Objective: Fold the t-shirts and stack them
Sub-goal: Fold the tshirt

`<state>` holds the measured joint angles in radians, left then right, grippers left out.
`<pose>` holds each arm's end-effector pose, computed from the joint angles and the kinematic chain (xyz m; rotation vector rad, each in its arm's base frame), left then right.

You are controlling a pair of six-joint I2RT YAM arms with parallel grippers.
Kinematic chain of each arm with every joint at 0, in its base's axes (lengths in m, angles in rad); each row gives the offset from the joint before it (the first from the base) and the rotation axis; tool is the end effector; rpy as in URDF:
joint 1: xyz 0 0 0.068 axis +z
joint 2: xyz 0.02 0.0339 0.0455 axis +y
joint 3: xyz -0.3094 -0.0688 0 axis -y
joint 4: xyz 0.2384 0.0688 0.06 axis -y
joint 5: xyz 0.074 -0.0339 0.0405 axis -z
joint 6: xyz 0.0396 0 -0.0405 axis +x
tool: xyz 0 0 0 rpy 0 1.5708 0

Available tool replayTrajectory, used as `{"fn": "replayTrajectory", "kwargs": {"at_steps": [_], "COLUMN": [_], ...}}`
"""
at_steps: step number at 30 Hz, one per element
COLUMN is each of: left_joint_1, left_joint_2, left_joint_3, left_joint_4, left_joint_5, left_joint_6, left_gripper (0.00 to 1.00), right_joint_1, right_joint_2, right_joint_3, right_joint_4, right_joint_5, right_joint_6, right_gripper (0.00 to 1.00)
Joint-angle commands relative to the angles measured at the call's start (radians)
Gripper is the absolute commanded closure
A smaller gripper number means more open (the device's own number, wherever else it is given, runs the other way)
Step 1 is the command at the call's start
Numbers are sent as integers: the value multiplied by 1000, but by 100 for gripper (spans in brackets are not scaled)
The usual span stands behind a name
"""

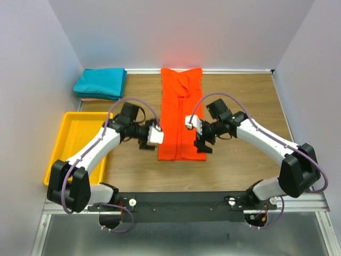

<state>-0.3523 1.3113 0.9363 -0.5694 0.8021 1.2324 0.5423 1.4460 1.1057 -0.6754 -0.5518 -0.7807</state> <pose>0.2191 -0.1109 0.2988 1.7790 1.3300 -0.5406 0.2317 0.1638 0.3059 -1.6712 1.8230 0.6094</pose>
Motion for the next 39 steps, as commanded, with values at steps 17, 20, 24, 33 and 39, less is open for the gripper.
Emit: {"fn": "replayTrajectory", "kwargs": {"at_steps": [17,20,24,33,39], "left_joint_1": [-212,-212,-215,-240,-244], "left_joint_2": [37,55,75,114,134], "left_joint_3": [-263,-263,-261,-261,-274], "left_joint_4": [210,207,200,155,163], "left_joint_5": [-190,-196,-198,-199,-204], "left_joint_6": [-21,-11,6,16,7], "left_gripper": [46,45,44,44,45], "right_joint_1": [122,123,128,139,153], "right_joint_2": [51,66,73,86,77], "right_joint_3": [-322,-329,-357,-391,-414], "right_joint_4": [230,241,250,273,280], "right_joint_5": [164,171,185,210,213], "right_joint_6": [-104,-117,-143,-160,-167], "right_gripper": [46,48,52,53,51]}}
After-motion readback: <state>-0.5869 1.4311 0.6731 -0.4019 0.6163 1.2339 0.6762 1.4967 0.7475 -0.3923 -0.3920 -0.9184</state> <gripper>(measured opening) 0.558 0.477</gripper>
